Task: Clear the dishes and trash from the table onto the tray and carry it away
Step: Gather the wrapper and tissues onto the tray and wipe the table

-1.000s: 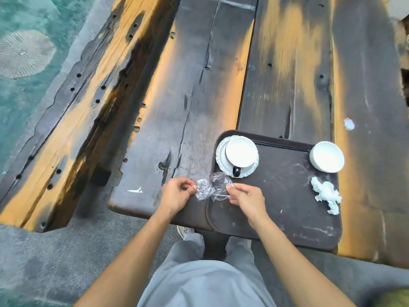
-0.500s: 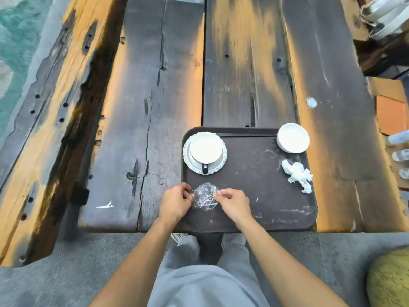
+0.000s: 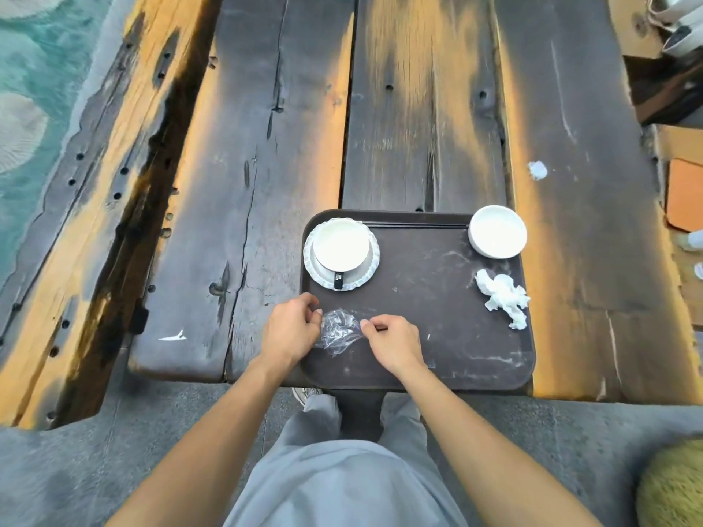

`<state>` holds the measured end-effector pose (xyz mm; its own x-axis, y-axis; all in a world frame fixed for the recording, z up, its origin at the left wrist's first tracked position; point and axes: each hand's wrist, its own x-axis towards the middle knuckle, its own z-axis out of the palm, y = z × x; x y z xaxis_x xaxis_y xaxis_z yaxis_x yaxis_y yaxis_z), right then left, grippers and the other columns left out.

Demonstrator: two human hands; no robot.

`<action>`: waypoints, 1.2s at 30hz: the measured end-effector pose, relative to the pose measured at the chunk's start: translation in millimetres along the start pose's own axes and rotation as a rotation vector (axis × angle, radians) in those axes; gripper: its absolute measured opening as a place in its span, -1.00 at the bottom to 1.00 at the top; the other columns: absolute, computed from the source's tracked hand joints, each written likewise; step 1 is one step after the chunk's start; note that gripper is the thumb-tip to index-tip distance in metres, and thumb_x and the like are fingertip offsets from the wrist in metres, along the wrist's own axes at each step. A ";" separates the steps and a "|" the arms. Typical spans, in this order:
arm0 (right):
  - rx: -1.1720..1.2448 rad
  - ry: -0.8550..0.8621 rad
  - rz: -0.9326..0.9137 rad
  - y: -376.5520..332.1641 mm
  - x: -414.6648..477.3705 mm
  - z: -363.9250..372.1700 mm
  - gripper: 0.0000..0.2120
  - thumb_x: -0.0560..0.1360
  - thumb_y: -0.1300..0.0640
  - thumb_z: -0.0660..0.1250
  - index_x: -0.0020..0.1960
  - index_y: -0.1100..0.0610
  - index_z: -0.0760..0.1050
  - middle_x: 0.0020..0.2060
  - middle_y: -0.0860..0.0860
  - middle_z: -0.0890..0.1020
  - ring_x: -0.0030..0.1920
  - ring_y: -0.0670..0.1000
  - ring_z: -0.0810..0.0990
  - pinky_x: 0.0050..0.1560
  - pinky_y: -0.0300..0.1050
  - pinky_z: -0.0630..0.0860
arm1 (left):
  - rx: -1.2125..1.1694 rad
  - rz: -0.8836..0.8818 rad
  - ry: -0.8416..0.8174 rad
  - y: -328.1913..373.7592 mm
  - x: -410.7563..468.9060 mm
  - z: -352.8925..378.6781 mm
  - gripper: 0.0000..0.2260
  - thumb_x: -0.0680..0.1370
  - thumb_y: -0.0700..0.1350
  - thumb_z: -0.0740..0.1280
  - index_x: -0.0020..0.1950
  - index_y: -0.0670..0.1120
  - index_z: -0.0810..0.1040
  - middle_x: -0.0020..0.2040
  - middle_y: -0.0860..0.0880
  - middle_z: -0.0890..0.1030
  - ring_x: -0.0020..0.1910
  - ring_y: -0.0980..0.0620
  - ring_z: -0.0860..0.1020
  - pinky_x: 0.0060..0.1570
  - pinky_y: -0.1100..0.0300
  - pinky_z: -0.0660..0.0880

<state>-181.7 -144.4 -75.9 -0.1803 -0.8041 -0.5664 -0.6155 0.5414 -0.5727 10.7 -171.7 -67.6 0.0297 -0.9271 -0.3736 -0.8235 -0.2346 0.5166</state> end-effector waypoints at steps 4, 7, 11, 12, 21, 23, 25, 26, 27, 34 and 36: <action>0.061 0.069 0.027 23.7 1.7 -31.8 -0.84 0.52 -0.03 0.32 -0.09 -0.01 0.66 -0.25 -0.14 0.67 -0.11 -0.05 0.64 0.03 -0.14 0.54 | 0.019 0.113 -0.006 39.8 -1.2 11.4 -0.86 0.57 -0.05 0.29 0.07 -0.02 0.61 -0.10 0.01 0.67 -0.06 -0.06 0.61 -0.05 0.05 0.55; 0.042 0.158 0.026 49.7 3.5 -64.4 -0.84 0.54 0.11 0.28 -0.11 0.00 0.63 -0.26 -0.10 0.67 -0.14 -0.01 0.64 0.00 -0.13 0.54 | 0.030 0.166 -0.065 76.8 0.3 28.9 -0.83 0.57 -0.03 0.27 0.10 0.00 0.60 -0.05 0.02 0.67 -0.02 -0.08 0.60 -0.02 0.03 0.54; 0.060 0.328 0.047 85.8 4.5 -111.0 -0.88 0.53 0.13 0.30 0.00 0.04 0.61 -0.23 -0.09 0.64 -0.15 -0.02 0.63 0.01 -0.01 0.58 | 0.094 0.271 -0.132 121.0 8.1 65.5 -0.82 0.58 -0.03 0.28 0.10 -0.06 0.58 0.00 -0.04 0.64 0.03 -0.12 0.59 -0.02 0.03 0.51; 0.046 0.376 0.032 91.8 5.0 -118.4 -0.87 0.52 0.13 0.32 0.04 0.06 0.60 -0.20 -0.07 0.63 -0.15 -0.02 0.62 0.01 0.02 0.57 | 0.114 0.285 -0.144 125.7 10.6 71.4 -0.80 0.58 -0.02 0.29 0.13 -0.07 0.58 0.05 -0.06 0.63 0.07 -0.13 0.58 0.02 0.03 0.51; -0.063 0.363 0.031 144.1 26.6 -173.2 -0.47 0.50 0.20 0.41 0.43 0.10 0.33 0.20 0.09 0.50 0.13 0.11 0.51 0.16 -0.01 0.47 | 0.485 0.242 -0.470 170.1 21.7 143.3 -0.28 0.58 0.03 0.33 0.62 0.14 -0.03 0.63 -0.11 -0.21 0.57 -0.33 -0.16 0.47 -0.27 0.14; -0.099 0.334 -0.004 149.2 35.2 -178.5 -0.54 0.50 0.25 0.41 0.37 0.15 0.40 0.14 0.12 0.56 0.08 0.14 0.53 0.08 -0.02 0.47 | 0.514 0.244 -0.460 169.8 20.9 147.1 -0.28 0.59 0.01 0.32 0.63 0.14 -0.03 0.63 -0.11 -0.24 0.57 -0.33 -0.18 0.47 -0.27 0.14; -0.141 0.294 -0.033 154.3 41.5 -182.9 -0.67 0.52 0.28 0.37 0.28 0.21 0.49 0.03 0.16 0.62 0.02 0.17 0.55 -0.01 -0.04 0.48 | 0.504 0.236 -0.456 167.0 20.7 148.1 -0.28 0.60 0.01 0.31 0.63 0.16 -0.05 0.63 -0.10 -0.25 0.57 -0.30 -0.20 0.48 -0.26 0.12; -0.158 0.275 -0.043 156.6 43.6 -184.5 -0.74 0.54 0.28 0.34 0.22 0.22 0.54 -0.02 0.17 0.63 0.00 0.18 0.55 -0.04 -0.04 0.47 | 0.501 0.236 -0.458 165.7 20.7 147.6 -0.28 0.60 0.02 0.31 0.63 0.17 -0.05 0.63 -0.09 -0.25 0.57 -0.29 -0.20 0.48 -0.26 0.12; -0.175 0.257 -0.048 159.4 45.6 -186.2 -0.79 0.56 0.27 0.32 0.18 0.23 0.57 -0.06 0.18 0.63 0.00 0.18 0.54 -0.05 -0.04 0.46 | 0.502 0.237 -0.459 165.3 21.2 147.1 -0.28 0.60 0.02 0.31 0.63 0.17 -0.05 0.63 -0.09 -0.25 0.58 -0.29 -0.20 0.49 -0.26 0.11; 0.005 0.240 -0.058 169.7 38.1 -207.3 -0.76 0.63 0.13 0.23 0.24 0.07 0.58 -0.09 0.05 0.58 -0.07 0.02 0.49 -0.05 -0.09 0.42 | 0.515 0.214 -0.455 172.4 21.4 145.4 -0.31 0.59 0.00 0.31 0.62 0.18 0.01 0.64 -0.08 -0.18 0.58 -0.29 -0.15 0.49 -0.21 0.15; 0.070 0.244 -0.080 170.8 33.8 -218.7 -0.75 0.60 0.11 0.29 0.26 0.04 0.59 -0.11 0.00 0.59 -0.11 -0.03 0.55 -0.02 -0.13 0.49 | 0.476 0.186 -0.447 176.4 22.1 142.8 -0.37 0.60 -0.01 0.30 0.61 0.15 0.10 0.65 -0.06 -0.11 0.58 -0.28 -0.09 0.47 -0.18 0.22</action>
<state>-460.8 -132.7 -63.3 -0.3182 -0.8758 -0.3630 -0.5819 0.4827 -0.6545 -214.8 -191.8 -94.8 -0.2895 -0.7056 -0.6468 -0.9549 0.1661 0.2461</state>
